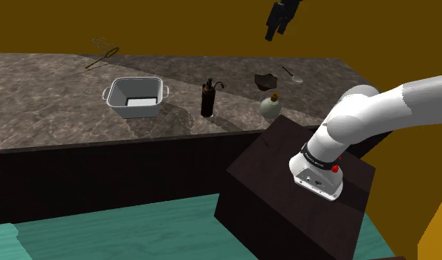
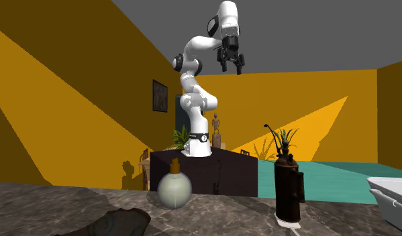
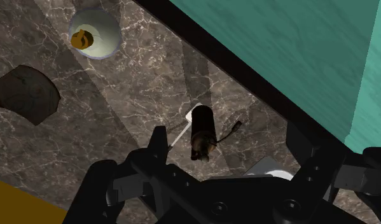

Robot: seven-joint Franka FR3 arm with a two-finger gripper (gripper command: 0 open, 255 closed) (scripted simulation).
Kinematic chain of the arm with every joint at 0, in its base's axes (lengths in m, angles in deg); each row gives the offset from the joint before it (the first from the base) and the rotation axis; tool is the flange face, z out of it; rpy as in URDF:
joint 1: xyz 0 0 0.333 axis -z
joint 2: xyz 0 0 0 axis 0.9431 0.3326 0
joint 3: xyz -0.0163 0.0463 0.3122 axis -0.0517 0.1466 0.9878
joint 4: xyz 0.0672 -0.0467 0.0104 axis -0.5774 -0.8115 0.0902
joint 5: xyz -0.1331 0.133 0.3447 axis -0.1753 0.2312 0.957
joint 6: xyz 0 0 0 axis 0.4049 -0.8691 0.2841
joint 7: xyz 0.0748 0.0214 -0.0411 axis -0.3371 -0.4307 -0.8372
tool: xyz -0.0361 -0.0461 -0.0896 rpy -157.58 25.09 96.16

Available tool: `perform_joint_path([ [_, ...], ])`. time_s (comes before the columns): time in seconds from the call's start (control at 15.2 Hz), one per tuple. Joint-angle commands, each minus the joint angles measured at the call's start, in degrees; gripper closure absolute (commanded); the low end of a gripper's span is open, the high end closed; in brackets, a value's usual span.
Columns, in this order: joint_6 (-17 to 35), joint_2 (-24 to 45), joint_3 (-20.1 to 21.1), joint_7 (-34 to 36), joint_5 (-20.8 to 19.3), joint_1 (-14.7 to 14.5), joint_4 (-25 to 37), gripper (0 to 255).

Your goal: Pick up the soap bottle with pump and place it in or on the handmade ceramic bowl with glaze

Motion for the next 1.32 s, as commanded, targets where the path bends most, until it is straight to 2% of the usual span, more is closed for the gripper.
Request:
perform_joint_path([
  [0.0, 0.0, 0.0, 0.0, 0.0, 0.0, 0.0, 0.0, 0],
  [0.66, 15.5, 1.9, -7.9, -6.4, -5.6, 4.3, -13.7, 0],
  [1.25, 32.2, 11.7, -16.4, -12.4, -10.5, 8.4, -20.4, 0],
])
